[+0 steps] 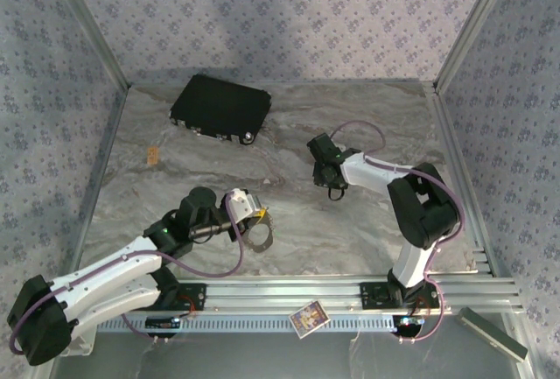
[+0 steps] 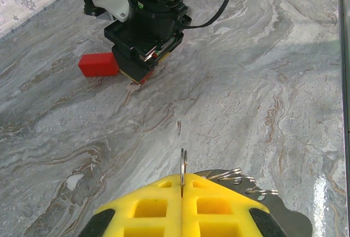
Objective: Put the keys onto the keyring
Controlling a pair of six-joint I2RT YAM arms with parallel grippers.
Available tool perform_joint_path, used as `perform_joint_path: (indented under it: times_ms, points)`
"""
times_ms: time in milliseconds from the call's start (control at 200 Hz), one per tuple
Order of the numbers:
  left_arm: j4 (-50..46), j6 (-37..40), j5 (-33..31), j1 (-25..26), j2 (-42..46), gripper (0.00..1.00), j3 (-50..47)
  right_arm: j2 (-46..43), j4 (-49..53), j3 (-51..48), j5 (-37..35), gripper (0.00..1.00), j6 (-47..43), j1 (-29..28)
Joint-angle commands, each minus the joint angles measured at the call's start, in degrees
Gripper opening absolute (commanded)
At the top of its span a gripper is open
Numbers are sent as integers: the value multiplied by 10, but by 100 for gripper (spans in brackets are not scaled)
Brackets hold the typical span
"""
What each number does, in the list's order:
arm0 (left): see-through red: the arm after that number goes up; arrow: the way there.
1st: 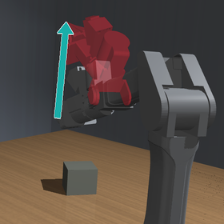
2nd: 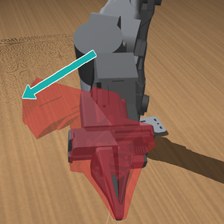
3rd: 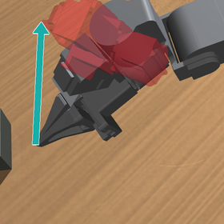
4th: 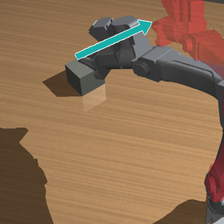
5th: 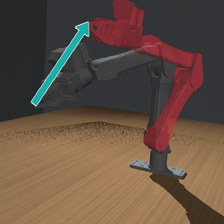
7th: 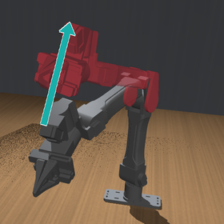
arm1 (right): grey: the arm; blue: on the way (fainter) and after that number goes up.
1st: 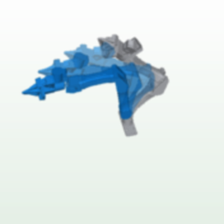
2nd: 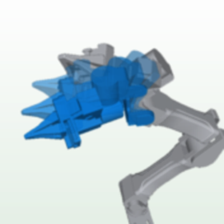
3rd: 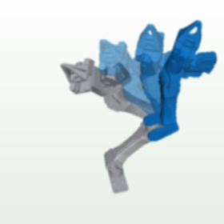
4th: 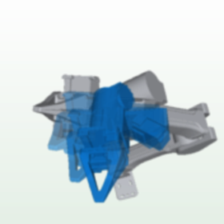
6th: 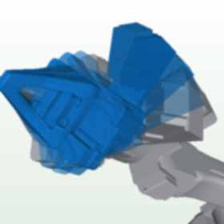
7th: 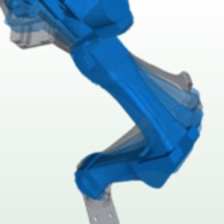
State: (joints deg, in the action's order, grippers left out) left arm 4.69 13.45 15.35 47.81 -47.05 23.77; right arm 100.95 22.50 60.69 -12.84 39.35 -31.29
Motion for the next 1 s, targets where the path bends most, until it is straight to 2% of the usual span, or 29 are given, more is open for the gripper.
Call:
perform_joint_path:
  times_ms: [0, 425, 994]
  points:
    - [24, 3, -2, 5, 6, 0, 11, 11, -28, -1, 3, 32, 28, 11]
    - [23, 13, 1, 5, 4, 0, 13, 25, -27, 2, 25, 31, 27, 15]
    - [19, 17, 9, 5, 15, 0, 13, 29, -5, 15, 40, 24, 15, 7]
